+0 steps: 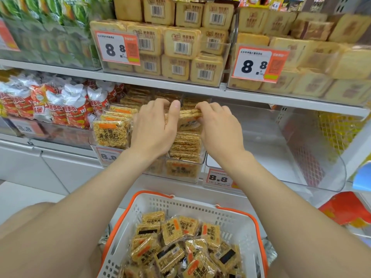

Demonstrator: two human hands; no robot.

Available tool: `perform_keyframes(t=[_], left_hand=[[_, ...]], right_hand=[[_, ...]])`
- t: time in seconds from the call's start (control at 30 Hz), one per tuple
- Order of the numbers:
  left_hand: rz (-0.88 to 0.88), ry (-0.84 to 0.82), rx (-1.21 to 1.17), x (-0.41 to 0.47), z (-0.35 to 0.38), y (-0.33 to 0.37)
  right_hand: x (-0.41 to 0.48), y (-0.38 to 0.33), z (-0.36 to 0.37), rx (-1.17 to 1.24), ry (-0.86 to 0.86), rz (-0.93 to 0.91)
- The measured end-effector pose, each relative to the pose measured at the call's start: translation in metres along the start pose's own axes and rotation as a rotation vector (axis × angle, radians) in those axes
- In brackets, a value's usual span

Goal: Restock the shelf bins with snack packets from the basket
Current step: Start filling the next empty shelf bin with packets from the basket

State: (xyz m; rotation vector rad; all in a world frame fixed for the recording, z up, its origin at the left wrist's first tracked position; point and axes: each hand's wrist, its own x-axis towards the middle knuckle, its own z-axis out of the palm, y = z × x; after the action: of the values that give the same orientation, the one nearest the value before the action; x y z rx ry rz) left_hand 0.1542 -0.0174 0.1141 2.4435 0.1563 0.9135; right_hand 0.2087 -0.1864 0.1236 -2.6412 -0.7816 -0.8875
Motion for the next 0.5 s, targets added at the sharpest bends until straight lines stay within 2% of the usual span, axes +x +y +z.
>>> perform_keyframes(t=[0.1,0.27,0.4,0.5], left_hand=[[-0.011,-0.12,0.048,0.0,0.002,-0.002],[0.023,-0.443,0.387,0.01,0.004,-0.012],[0.047,-0.484,0.445,0.013,0.006,-0.013],[0.034,-0.497,0.446,0.016,0.007,-0.011]], right_hand=[[0.012,0.009,0.005,-0.043,0.039,0.027],[0.024,0.023,0.01,-0.129,0.023,0.01],[0.028,0.016,0.019,-0.146,0.025,-0.11],[0.031,0.014,0.026,-0.147,0.061,-0.106]])
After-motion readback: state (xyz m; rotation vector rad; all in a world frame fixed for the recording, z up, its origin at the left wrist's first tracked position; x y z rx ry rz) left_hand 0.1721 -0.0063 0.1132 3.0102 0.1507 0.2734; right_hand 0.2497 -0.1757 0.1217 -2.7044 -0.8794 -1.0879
